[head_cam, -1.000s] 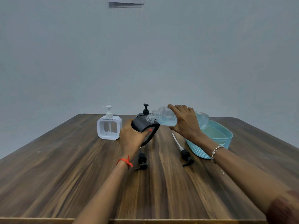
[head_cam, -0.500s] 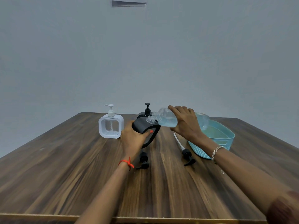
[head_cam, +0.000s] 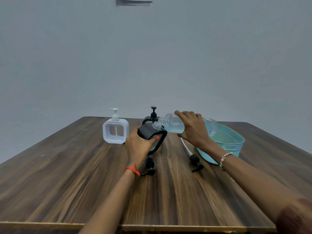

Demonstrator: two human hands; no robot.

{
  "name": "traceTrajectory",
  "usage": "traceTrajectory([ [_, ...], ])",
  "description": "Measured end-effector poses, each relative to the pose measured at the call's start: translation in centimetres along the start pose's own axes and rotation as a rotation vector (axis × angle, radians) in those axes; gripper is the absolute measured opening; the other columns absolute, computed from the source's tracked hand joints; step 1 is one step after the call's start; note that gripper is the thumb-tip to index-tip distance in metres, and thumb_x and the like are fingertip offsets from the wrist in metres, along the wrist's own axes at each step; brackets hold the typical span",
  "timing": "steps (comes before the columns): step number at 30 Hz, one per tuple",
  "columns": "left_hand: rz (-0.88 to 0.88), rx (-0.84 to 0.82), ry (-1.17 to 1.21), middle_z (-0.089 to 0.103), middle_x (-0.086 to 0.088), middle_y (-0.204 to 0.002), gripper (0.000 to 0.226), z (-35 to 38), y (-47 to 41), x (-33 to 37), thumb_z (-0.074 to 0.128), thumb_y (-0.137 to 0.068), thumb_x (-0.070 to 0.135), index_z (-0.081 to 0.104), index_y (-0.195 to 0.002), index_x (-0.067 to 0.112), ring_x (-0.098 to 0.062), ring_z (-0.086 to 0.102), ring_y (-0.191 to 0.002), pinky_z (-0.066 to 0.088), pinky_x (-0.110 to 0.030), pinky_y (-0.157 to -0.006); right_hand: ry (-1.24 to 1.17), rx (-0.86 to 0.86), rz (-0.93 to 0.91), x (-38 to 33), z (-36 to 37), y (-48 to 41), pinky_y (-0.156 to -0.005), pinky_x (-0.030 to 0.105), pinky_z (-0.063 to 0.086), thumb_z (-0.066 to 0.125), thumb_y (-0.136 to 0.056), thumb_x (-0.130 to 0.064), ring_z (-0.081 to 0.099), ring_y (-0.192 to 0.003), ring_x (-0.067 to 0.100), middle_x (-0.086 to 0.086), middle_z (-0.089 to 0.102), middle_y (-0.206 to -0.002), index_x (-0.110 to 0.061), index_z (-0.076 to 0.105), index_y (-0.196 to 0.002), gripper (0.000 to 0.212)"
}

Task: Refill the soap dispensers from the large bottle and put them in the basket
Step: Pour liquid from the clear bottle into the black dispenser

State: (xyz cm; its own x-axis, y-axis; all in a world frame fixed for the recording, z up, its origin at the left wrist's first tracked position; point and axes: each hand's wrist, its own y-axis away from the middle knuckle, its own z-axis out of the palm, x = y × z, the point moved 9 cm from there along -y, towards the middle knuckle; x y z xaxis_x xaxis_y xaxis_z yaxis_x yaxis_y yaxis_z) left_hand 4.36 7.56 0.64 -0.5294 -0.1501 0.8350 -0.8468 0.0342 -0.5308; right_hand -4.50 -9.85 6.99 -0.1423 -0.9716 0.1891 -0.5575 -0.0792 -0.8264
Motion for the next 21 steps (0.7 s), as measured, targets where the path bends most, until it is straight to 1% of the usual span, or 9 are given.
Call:
traceTrajectory([
  [5, 0.008, -0.005, -0.006, 0.069, -0.009, -0.097, 0.055, 0.23, 0.03, -0.06, 0.087, -0.057, 0.029, 0.063, -0.102, 0.008, -0.024, 0.063, -0.090, 0.049, -0.029, -0.074, 0.002, -0.008, 0.010, 0.09, -0.06, 0.20, -0.070, 0.042, 0.047, 0.084, -0.043, -0.013, 0.063, -0.078, 0.034, 0.015, 0.067, -0.091, -0.007, 0.061, -0.111, 0.072],
  [14, 0.018, -0.004, 0.015, 0.069, -0.009, -0.096, 0.054, 0.52, 0.29, -0.05, 0.087, -0.057, 0.030, 0.063, -0.100, 0.008, -0.022, 0.064, -0.088, 0.050, -0.028, -0.074, 0.005, -0.041, 0.025, 0.35, 0.00, 0.46, -0.073, 0.044, 0.047, 0.084, -0.049, -0.015, 0.062, -0.082, 0.036, 0.017, 0.066, -0.094, -0.007, 0.060, -0.114, 0.070],
  [21, 0.016, -0.003, 0.022, 0.070, -0.009, -0.096, 0.054, 0.66, 0.35, 0.01, 0.087, -0.057, 0.029, 0.064, -0.101, 0.007, -0.019, 0.062, -0.085, 0.045, -0.023, -0.072, 0.010, -0.032, 0.027, 0.40, -0.33, 0.46, -0.070, 0.042, 0.046, 0.082, -0.048, -0.013, 0.062, -0.078, 0.036, 0.017, 0.066, -0.091, -0.007, 0.061, -0.112, 0.067],
])
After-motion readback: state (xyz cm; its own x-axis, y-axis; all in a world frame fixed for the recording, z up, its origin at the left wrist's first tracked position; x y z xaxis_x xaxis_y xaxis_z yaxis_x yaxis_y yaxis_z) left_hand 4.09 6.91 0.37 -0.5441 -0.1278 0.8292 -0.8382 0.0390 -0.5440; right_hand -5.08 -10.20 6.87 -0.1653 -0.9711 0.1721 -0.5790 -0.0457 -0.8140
